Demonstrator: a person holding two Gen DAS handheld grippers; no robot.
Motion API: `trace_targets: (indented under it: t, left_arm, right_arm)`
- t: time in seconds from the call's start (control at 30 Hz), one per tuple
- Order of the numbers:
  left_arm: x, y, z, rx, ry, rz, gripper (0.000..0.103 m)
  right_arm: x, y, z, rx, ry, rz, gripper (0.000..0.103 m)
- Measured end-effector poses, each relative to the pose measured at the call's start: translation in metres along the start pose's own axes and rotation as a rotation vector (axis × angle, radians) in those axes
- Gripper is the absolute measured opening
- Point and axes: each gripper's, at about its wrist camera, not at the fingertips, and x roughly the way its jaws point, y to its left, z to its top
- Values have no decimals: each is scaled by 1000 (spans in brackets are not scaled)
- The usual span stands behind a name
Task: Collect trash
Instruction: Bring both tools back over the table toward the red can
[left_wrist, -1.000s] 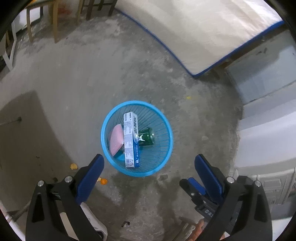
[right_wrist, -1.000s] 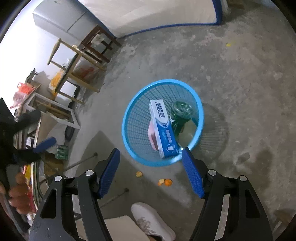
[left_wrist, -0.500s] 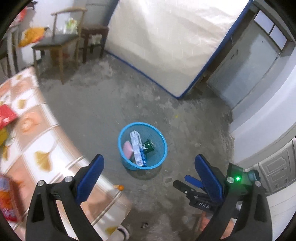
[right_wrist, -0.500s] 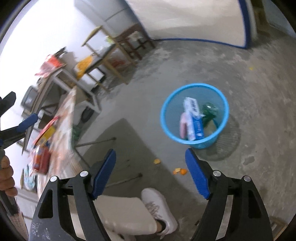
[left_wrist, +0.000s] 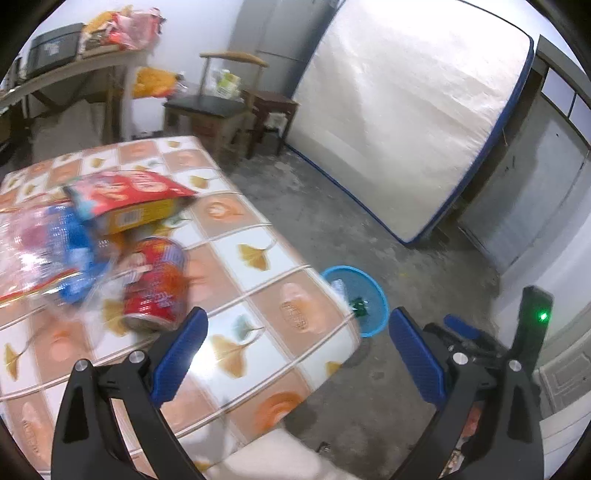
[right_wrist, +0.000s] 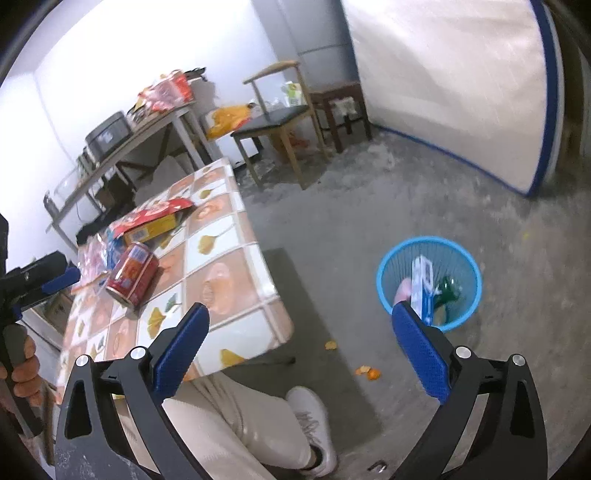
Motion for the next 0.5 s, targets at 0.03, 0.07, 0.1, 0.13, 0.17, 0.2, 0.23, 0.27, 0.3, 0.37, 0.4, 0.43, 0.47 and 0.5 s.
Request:
trace_targets:
  t: [0.03, 0.07, 0.1, 0.13, 0.17, 0.2, 0.23, 0.27, 0.3, 0.37, 0.4, 0.43, 0.47, 0.5]
  left_arm:
    - [-6, 6, -3, 0, -14, 22, 96]
    - [-11, 11, -5, 0, -24, 38, 96]
    - [-15, 15, -8, 1, -35, 55, 96]
    - [-21, 23, -12, -4, -44, 73, 96]
    - [-23, 29, -14, -11, -47, 81, 96]
    - [-27, 38, -18, -27, -52, 95, 96]
    - [-30, 43, -21, -37, -54, 101, 96]
    - [-33, 49, -24, -50, -57, 112, 96]
    - [-36, 55, -27, -58, -59, 125, 96]
    - [-44, 68, -34, -76, -62, 158, 96]
    - [-46, 71, -36, -83, -63, 164, 96]
    - [-51, 77, -40, -95, -65, 172, 96]
    - [-56, 83, -44, -108, -69, 182, 96]
    - [-59, 88, -47, -117, -71, 189, 96]
  right_arm:
    - [0, 9, 0, -22, -2, -5, 95]
    - [0, 15, 0, -37, -2, -11, 95]
    - [1, 25, 0, -59, -2, -24, 95]
    - [1, 32, -1, -75, -3, -31, 95]
    - [2, 43, -1, -100, -4, -32, 95]
    - [2, 53, -2, -126, -3, -33, 95]
    - [2, 60, -2, -142, -3, -37, 95]
    - [2, 71, -3, -167, -5, -45, 95]
    - [1, 79, -4, -188, -8, -53, 95]
    - [2, 95, -6, -242, -20, -82, 95]
    - [2, 101, -8, -265, -27, -93, 95]
    - [3, 107, -8, -286, -33, -104, 95]
    - [4, 114, -9, -306, -40, -113, 95]
    - [3, 118, -11, -313, -44, -114, 95]
